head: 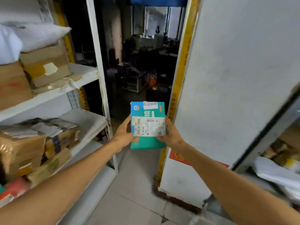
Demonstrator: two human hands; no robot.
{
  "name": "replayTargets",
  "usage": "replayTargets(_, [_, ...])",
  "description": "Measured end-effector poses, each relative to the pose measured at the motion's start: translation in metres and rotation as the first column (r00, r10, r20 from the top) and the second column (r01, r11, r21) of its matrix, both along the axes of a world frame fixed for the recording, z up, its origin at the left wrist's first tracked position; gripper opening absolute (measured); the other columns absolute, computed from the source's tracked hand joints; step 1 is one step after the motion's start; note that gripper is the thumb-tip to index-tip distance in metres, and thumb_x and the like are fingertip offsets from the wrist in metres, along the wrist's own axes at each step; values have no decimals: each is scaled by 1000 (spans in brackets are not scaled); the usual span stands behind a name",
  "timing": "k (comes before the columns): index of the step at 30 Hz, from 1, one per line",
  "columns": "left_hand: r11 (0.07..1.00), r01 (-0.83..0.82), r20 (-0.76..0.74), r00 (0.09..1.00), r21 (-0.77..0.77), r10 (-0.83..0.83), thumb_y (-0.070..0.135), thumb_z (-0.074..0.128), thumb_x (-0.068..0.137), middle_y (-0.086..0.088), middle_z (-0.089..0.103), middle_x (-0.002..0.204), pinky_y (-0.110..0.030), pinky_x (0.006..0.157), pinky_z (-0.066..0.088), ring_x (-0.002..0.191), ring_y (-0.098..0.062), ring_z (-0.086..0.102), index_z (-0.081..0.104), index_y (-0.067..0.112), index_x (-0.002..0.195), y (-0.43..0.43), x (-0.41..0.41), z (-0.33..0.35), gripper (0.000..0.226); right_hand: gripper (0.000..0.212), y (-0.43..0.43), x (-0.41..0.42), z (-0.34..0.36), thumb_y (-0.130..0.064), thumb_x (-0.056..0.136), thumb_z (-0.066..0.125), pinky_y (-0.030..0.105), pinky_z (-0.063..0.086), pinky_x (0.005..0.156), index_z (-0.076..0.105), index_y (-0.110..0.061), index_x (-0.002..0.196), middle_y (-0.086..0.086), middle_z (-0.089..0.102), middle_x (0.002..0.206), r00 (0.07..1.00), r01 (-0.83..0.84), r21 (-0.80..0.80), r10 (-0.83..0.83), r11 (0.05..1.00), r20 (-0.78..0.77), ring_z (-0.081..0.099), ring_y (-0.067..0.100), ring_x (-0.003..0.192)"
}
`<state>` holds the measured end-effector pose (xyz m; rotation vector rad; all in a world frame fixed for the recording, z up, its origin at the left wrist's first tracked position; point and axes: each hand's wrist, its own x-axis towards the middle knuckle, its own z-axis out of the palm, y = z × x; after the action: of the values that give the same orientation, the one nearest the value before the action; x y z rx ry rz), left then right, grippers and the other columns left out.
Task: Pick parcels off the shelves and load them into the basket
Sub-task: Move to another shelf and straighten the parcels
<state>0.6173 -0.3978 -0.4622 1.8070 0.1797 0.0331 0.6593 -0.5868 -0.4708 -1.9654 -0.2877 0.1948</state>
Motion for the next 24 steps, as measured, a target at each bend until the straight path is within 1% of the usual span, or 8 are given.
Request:
replayTargets(5, [974, 228, -51, 972, 2, -228, -17, 65, 75, -3, 53, 129, -35, 89, 51, 118, -16, 51, 26, 30, 148, -98, 58, -17, 96, 80, -107, 6, -11, 3, 87, 59, 51, 55, 88, 25, -36, 147, -7, 52, 124, 976, 216, 32, -215, 976, -13, 55, 22, 114])
replayTargets(9, [918, 396, -105, 913, -10, -395, -17, 67, 74, 0, 51, 123, -36, 85, 54, 111, -20, 53, 19, 29, 151, -177, 85, -29, 102, 86, -185, -2, -18, 10, 86, 55, 53, 53, 90, 17, -32, 150, 3, 47, 133, 905, 416, -24, -416, 909, -84, 49, 24, 122])
replayTargets(12, [857, 515, -114, 854, 34, -508, -14, 69, 75, -3, 55, 115, -27, 75, 55, 105, -19, 55, 21, 31, 150, -227, 98, -31, 100, 89, -227, -13, -23, 7, 85, 59, 54, 52, 92, 15, -34, 151, 3, 45, 135, 832, 537, -34, -535, 843, -148, 48, 27, 125])
replayTargets(14, [786, 615, -132, 785, 57, -605, -13, 68, 75, -1, 56, 108, -23, 71, 53, 103, -18, 55, 22, 31, 149, -265, 107, -34, 97, 82, -257, -24, -28, 8, 83, 58, 53, 53, 91, 25, -36, 145, 1, 48, 131, 766, 628, -34, -625, 778, -151, 50, 26, 125])
replayTargets(16, [703, 709, -156, 702, 58, -695, -15, 66, 75, 3, 53, 99, -35, 83, 55, 108, -21, 55, 24, 28, 149, -303, 112, -39, 95, 76, -282, -42, -32, 10, 82, 57, 51, 54, 90, 30, -34, 139, 1, 49, 126, 681, 720, -26, -714, 693, -161, 52, 25, 122])
replayTargets(18, [604, 795, -169, 604, 58, -779, -16, 66, 74, 4, 52, 100, -45, 88, 55, 112, -23, 55, 22, 30, 149, -340, 111, -42, 98, 81, -304, -62, -35, 9, 80, 60, 52, 54, 90, 27, -29, 143, 3, 49, 128, 590, 799, -44, -795, 600, -140, 52, 25, 122])
replayTargets(21, [430, 902, -150, 430, 32, -890, -18, 67, 73, 0, 53, 118, -30, 74, 58, 107, -18, 57, 21, 29, 150, -395, 104, -41, 101, 85, -330, -97, -39, 8, 79, 61, 49, 53, 92, 26, -32, 145, -2, 51, 128, 414, 906, -43, -901, 422, -129, 52, 21, 121])
replayTargets(24, [256, 966, -113, 259, 40, -959, -20, 65, 73, -3, 52, 118, -15, 58, 52, 100, -15, 53, 19, 27, 149, -451, 80, -41, 101, 86, -352, -141, -44, 6, 78, 62, 51, 53, 91, 26, -39, 142, -6, 51, 129, 235, 971, -19, -963, 239, -130, 53, 20, 122])
